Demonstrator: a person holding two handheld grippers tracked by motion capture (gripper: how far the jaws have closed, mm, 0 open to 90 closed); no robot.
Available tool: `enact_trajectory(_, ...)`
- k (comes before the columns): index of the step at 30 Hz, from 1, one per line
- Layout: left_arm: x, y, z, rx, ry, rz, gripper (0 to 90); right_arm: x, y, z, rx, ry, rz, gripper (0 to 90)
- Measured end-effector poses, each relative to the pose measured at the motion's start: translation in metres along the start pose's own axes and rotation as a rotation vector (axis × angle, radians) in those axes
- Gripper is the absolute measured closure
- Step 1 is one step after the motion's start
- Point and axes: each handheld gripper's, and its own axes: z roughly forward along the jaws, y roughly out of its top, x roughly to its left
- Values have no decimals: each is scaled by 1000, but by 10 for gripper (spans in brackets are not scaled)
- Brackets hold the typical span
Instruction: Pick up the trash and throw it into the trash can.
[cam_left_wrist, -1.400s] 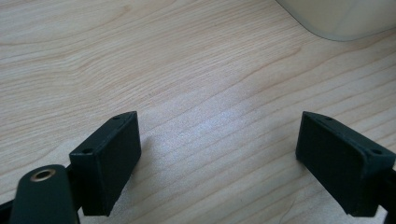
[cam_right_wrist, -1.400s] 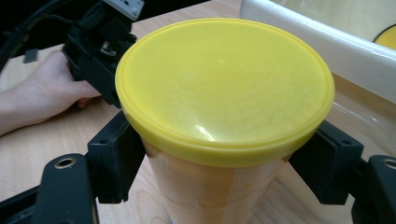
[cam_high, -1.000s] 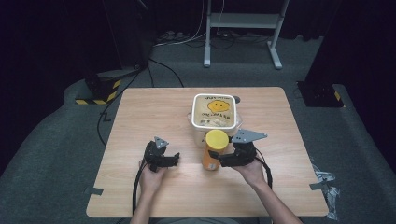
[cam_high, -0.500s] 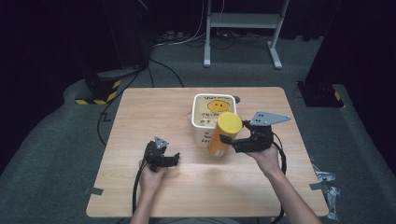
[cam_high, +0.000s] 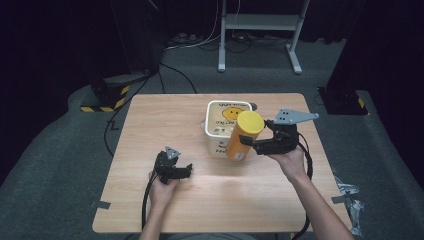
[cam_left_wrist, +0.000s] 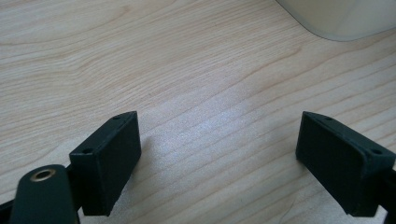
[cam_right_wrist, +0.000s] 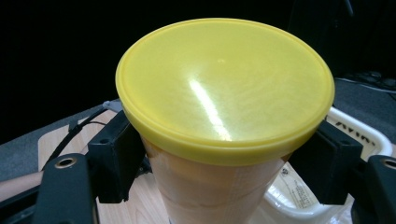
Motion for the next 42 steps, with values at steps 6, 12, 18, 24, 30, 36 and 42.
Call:
enact_trajectory(6, 0, 0, 0, 0, 0, 1, 144, -3, 15, -2, 4, -15, -19, 238)
enact_trajectory(12, 0, 0, 0, 0, 0, 0, 145, -8, 24, -3, 4, -24, -10, 238)
enact_trajectory(18, 0, 0, 0, 0, 0, 0, 145, -12, 31, -3, 3, -28, -4, 238)
enact_trajectory(24, 0, 0, 0, 1, 0, 1, 145, -21, 39, -2, 6, -50, 2, 238)
enact_trajectory(30, 0, 0, 0, 0, 0, 0, 145, -29, 45, 2, 2, -72, 11, 239)
enact_trajectory(36, 0, 0, 0, 0, 0, 0, 145, -38, 51, 9, 7, -98, 22, 238)
enact_trajectory(42, 0, 0, 0, -3, 0, 0, 145, -45, 54, 17, 16, -126, 23, 239)
